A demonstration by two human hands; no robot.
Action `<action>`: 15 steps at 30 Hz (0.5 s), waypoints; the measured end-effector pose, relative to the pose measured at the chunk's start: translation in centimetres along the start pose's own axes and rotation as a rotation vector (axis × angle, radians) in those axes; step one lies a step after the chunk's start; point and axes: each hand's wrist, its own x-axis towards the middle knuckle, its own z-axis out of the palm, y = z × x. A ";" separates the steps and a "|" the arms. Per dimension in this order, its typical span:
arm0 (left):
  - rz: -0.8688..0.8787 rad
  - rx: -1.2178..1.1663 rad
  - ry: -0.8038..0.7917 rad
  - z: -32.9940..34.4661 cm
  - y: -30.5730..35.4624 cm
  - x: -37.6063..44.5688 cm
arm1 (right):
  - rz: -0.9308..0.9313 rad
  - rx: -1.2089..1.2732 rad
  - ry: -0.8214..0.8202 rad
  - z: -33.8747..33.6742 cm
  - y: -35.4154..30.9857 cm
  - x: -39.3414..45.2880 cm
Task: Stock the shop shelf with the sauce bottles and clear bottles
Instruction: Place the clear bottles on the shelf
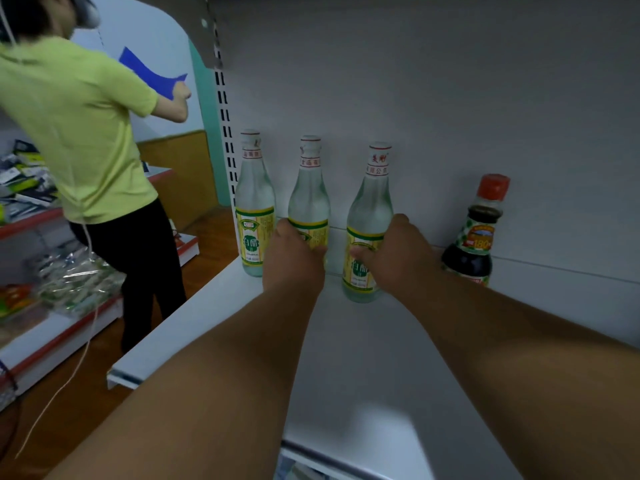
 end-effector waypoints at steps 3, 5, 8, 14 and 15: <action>-0.005 0.003 -0.024 -0.4 -0.1 0.2 | 0.003 0.022 0.008 0.3 -0.1 0.2; -0.009 0.013 -0.052 -0.6 -0.1 0.4 | -0.003 0.016 0.013 0.4 0.0 0.3; -0.012 0.024 -0.095 -1.0 -0.1 0.8 | -0.003 0.025 0.003 0.4 -0.1 0.4; -0.034 0.026 -0.168 -1.6 0.3 0.5 | 0.070 0.008 -0.020 -0.1 -0.1 -0.9; -0.030 0.019 -0.164 -1.8 0.2 0.0 | 0.077 -0.013 -0.014 -0.3 -0.1 -1.5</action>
